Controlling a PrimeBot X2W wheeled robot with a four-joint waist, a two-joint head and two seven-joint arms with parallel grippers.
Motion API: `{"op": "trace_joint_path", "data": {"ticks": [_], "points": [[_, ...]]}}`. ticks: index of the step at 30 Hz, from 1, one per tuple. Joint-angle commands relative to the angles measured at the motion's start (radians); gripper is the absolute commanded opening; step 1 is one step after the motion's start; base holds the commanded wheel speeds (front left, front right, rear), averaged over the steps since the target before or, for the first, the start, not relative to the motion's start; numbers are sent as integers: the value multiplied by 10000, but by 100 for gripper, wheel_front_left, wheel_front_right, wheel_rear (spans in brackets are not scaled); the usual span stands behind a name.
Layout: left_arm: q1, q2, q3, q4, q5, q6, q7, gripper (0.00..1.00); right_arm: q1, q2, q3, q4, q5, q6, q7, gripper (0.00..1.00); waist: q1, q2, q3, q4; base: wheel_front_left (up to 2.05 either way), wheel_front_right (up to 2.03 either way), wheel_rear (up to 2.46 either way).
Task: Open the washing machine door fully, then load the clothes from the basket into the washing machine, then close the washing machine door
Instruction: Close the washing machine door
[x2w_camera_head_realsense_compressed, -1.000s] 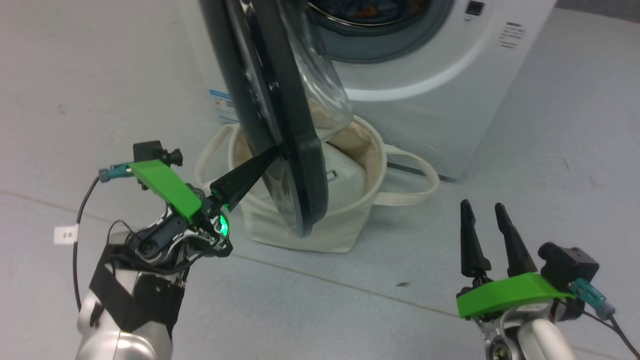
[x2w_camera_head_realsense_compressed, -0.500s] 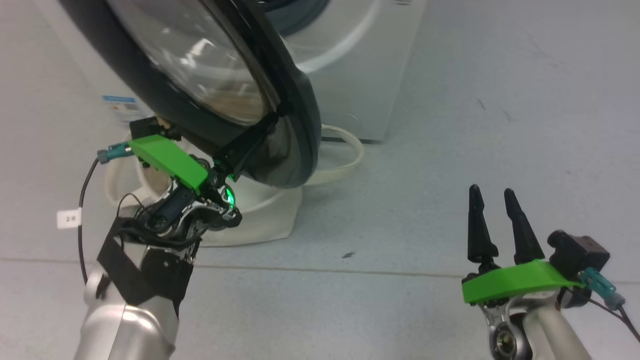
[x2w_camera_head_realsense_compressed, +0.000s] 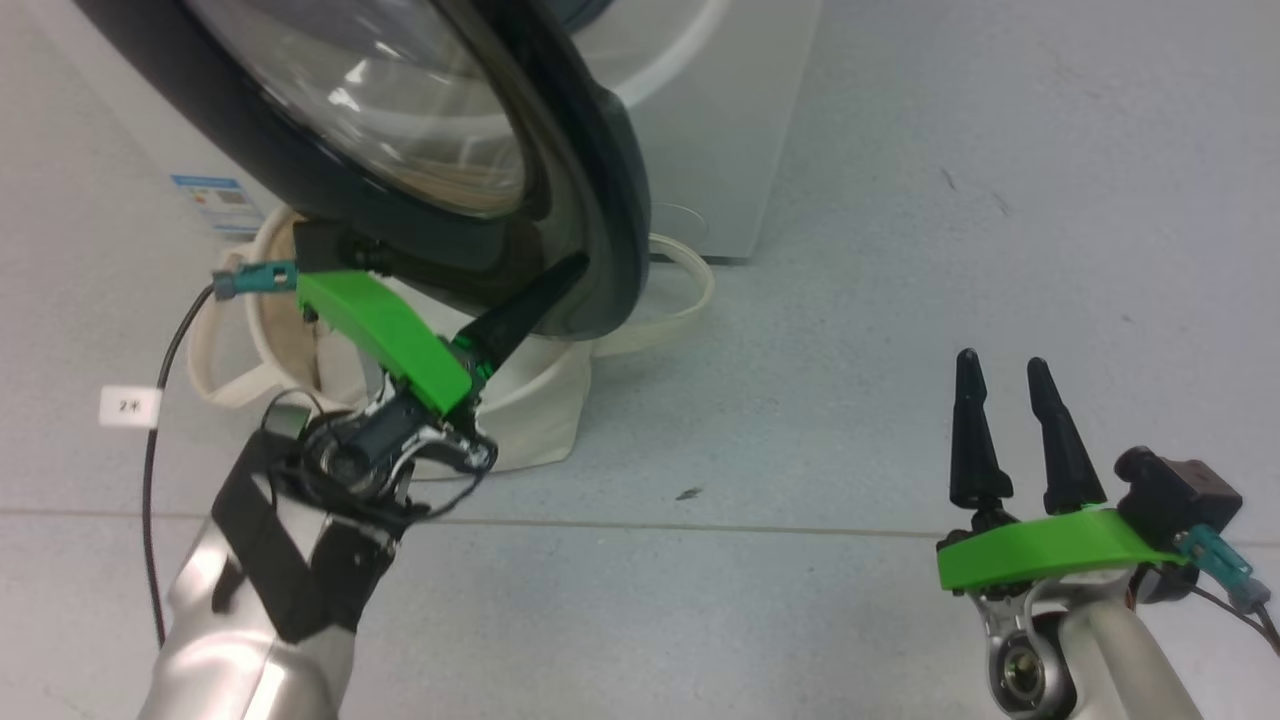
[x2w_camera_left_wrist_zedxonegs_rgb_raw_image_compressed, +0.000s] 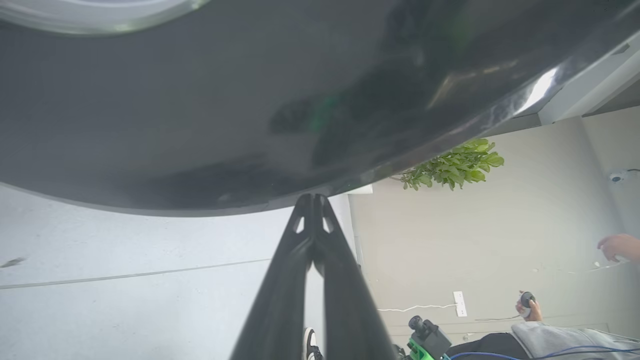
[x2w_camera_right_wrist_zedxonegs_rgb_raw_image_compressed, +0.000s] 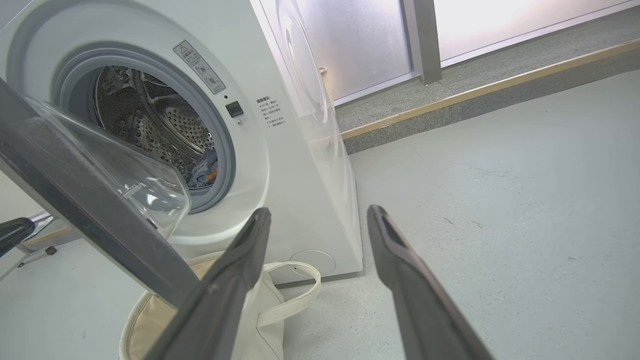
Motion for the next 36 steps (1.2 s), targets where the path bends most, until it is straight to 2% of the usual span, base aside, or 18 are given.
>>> {"op": "trace_joint_path", "data": {"ticks": [1, 5, 6, 10, 13, 15, 17, 19, 22, 24, 28, 29, 30, 31, 32, 36], "points": [[126, 509, 66, -571, 303, -71, -323, 0, -228, 47, 190, -388, -120, 2, -122, 100, -2, 0, -145, 257, 0, 0, 0], [678, 1326, -911, -1322, 1695, -71, -1746, 0, -153, 47, 211, -447, -300, 2, -122, 100, -2, 0, -416, 655, 0, 0, 0], [678, 1326, -911, -1322, 1695, -71, -1746, 0, -153, 47, 211, -447, -300, 2, -122, 100, -2, 0, -416, 655, 0, 0, 0], [1184, 2207, -1869, -1409, 3382, -71, -4142, 0, -43, 47, 265, -606, -491, 2, -122, 100, -2, 0, -761, 980, 0, 0, 0], [1386, 2660, -2155, -709, 4672, -59, -6055, 0, 75, 47, 319, -747, -574, 2, -122, 100, -2, 0, -984, 1213, 0, 0, 0], [1453, 2745, -2244, -119, 5578, 226, -7260, 0, 154, 47, 387, -820, -694, 2, -122, 100, -2, 0, -1122, 1349, 0, 0, 0], [1563, 2639, -2195, 252, 6248, 661, -7874, 0, 232, 47, 455, -897, -780, 2, -122, 100, -2, 0, -1244, 1473, 0, 0, 0], [1756, 2422, -1877, 257, 6781, 1046, -8050, 0, 304, 47, 509, -974, -882, 2, -122, 100, -2, 0, -1322, 1588, 0, 0, 0], [2401, 2027, -753, -701, 8090, 1612, -8069, 0, 376, 47, 599, -1083, -1033, 2, -122, 100, -2, 0, -1368, 1706, 0, 0, 0], [3026, 1638, -85, -1363, 8916, 1745, -8071, 0, 419, 47, 608, -1126, -1084, 2, -122, 100, -2, 0, -1377, 1761, 0, 0, 0], [4077, 959, 794, -2222, 10565, 1723, -8073, 0, 461, 47, 667, -1169, -1226, 2, -122, 100, -2, 0, -1341, 1844, 0, 0, 0], [4417, 666, 1092, -2406, 11205, 1655, -8074, 8, 457, 47, 709, -1165, -1280, 2, -122, 100, -2, 0, -1330, 1857, 0, 0, 0], [4556, 490, 1291, -2475, 11383, 1613, -8074, 18, 455, 47, 728, -1164, -1284, 2, -122, 100, -2, 0, -1327, 1855, 0, 0, 0], [4662, 361, 1455, -2562, 11580, 1540, -8074, 81, 454, 47, 747, -1166, -1284, 2, -122, 100, -2, 0, -1323, 1850, 0, 0, 0], [4745, 270, 1582, -2678, 11843, 1488, -8074, 100, 452, 47, 762, -1170, -1280, 2, -122, 100, -2, 0, -1318, 1845, 0, 0, 0], [4995, -6, 1926, -2930, 12668, 1344, -8075, 100, 454, 47, 804, -1154, -1269, 2, -122, 100, -2, 0, -1312, 1809, 0, 0, 0]]}}
